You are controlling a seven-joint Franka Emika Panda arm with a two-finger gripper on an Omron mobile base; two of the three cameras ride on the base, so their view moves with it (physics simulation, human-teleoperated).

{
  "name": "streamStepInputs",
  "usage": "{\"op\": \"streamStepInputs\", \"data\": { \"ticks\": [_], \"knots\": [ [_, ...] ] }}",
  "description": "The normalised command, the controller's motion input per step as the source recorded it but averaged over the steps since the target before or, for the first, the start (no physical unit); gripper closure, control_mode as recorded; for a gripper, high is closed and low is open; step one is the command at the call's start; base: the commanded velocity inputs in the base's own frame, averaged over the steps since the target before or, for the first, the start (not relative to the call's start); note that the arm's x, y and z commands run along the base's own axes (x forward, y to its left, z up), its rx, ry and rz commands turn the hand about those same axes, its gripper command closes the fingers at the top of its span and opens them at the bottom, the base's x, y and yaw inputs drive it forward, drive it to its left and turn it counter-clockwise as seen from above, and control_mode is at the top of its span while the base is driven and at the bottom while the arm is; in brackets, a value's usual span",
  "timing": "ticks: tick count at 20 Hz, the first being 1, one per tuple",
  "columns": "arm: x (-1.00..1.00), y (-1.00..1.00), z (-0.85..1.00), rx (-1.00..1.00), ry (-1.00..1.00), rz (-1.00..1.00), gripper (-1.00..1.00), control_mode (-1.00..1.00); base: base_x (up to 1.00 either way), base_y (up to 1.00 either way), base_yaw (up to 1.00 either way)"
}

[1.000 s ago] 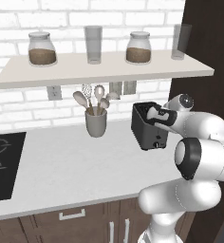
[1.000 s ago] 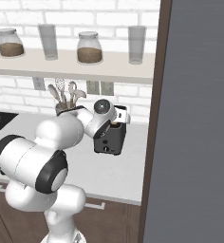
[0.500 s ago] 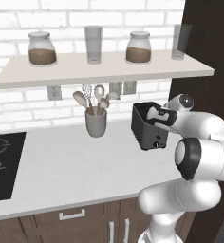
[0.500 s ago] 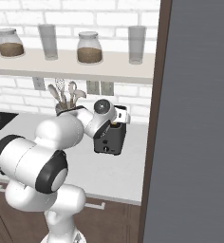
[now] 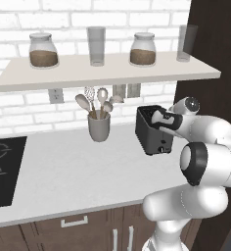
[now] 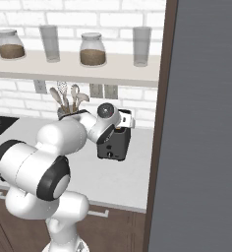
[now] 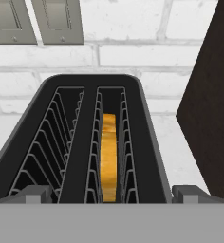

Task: Start the toaster. Once the lever pops up, take the bread to the plate on the dining counter.

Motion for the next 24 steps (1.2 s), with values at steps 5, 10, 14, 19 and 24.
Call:
{"op": "streamStepInputs", "data": {
  "ticks": [5,10,14,19,24],
  "knots": [
    [0.0,0.0,0.0,0.0,0.0,0.0,-1.0,-1.0,0.0,0.0,0.0],
    [0.0,0.0,0.0,0.0,0.0,0.0,-1.0,-1.0,0.0,0.0,0.0],
    [0.0,0.0,0.0,0.0,0.0,0.0,-1.0,-1.0,0.0,0.0,0.0],
    [0.0,0.0,0.0,0.0,0.0,0.0,-1.0,-1.0,0.0,0.0,0.0],
    [0.0,0.0,0.0,0.0,0.0,0.0,-1.0,-1.0,0.0,0.0,0.0]
  ]
}}
